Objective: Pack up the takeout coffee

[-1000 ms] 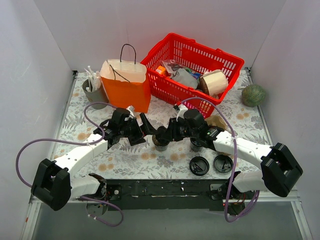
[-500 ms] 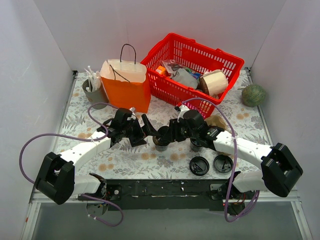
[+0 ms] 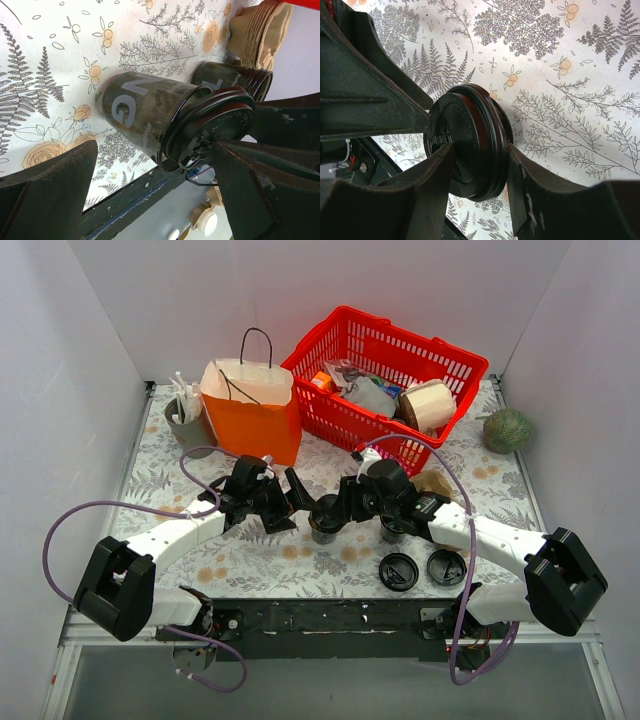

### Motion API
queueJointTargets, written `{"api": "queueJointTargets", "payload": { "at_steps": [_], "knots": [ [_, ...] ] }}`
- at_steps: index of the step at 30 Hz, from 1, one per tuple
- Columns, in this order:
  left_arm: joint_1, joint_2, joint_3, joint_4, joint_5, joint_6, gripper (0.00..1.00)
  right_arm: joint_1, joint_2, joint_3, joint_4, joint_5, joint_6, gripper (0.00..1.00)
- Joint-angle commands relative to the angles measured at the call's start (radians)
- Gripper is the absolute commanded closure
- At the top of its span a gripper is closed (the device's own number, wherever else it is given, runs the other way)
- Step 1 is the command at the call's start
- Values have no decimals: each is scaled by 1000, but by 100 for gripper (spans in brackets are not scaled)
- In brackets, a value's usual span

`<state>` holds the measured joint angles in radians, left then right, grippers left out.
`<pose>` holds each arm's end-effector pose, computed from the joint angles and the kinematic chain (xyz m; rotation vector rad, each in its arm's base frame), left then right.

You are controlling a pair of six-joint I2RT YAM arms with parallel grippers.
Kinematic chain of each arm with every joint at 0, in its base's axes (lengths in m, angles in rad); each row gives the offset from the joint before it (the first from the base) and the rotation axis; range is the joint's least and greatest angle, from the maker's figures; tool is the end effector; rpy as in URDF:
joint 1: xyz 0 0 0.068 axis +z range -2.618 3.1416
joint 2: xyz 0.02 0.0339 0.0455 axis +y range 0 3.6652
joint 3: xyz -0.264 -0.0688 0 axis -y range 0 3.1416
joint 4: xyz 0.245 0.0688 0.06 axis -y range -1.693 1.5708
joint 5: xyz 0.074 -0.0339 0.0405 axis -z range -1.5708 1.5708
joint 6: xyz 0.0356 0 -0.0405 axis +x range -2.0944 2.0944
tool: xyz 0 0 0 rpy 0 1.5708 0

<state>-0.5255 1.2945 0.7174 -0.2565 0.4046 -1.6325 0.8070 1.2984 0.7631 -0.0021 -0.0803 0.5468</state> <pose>0.2160 -0.1414 0.2051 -1.3144 2.5594 -1.2543 0.1946 0.2073 0.2384 -0.3408 2.2109 0.8660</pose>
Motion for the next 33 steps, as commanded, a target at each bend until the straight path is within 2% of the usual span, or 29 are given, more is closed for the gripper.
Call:
{"api": "queueJointTargets", "payload": {
  "at_steps": [1,15,21,28,33],
  "knots": [
    [2,-8,28,16,7,-6,2,-2,-5,47,4,20,-24,46],
    [2,12,34,16,0,-13,2,0,-47,62,-7,-18,-79,42],
    [4,22,37,14,-1,-20,2,-2,-15,68,-12,-24,-85,42],
    [2,11,36,25,-12,-41,2,-2,4,81,-73,66,-74,42],
    [2,12,39,36,-15,-46,2,-2,7,71,-65,63,-76,42]
  ]
}}
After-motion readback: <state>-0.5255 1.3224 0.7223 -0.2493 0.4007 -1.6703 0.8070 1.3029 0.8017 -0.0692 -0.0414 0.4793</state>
